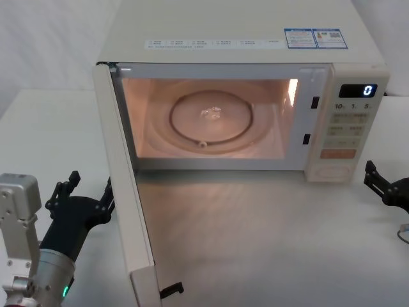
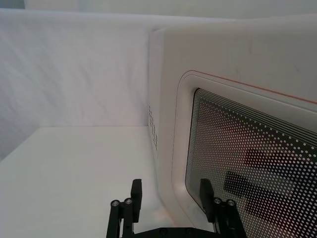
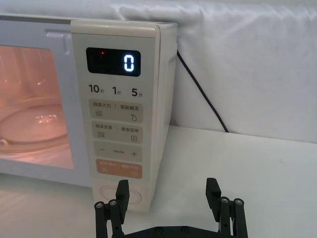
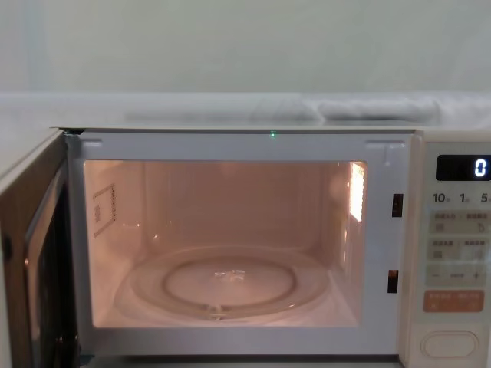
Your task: Press the button to open the microwave door with one hand; close the microwave door with the other hand.
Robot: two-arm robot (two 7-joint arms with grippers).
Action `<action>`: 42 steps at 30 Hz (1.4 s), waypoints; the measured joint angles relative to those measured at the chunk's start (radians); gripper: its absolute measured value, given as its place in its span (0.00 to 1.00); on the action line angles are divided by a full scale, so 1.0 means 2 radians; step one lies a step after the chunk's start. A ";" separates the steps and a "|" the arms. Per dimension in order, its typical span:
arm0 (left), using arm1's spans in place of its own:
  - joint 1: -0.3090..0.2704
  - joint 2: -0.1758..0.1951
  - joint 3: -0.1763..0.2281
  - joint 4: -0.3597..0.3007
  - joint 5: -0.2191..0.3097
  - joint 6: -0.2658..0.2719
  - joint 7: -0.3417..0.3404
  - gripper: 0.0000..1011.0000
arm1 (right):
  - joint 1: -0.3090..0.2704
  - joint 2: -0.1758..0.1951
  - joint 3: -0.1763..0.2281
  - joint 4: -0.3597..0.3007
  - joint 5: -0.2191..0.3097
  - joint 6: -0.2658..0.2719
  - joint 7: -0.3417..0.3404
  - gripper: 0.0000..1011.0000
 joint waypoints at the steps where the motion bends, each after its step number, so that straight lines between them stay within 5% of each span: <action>1: 0.000 0.000 0.000 0.000 0.000 0.000 0.000 0.76 | 0.000 0.000 0.000 0.000 0.000 0.000 0.000 0.99; 25: 0.000 0.000 0.000 0.000 0.000 0.000 0.000 0.00 | 0.000 0.000 0.000 0.000 0.000 0.000 0.000 0.99; 42: 0.000 0.000 0.000 0.000 0.000 0.000 0.000 0.00 | 0.000 0.000 0.000 0.000 0.000 0.000 0.000 0.99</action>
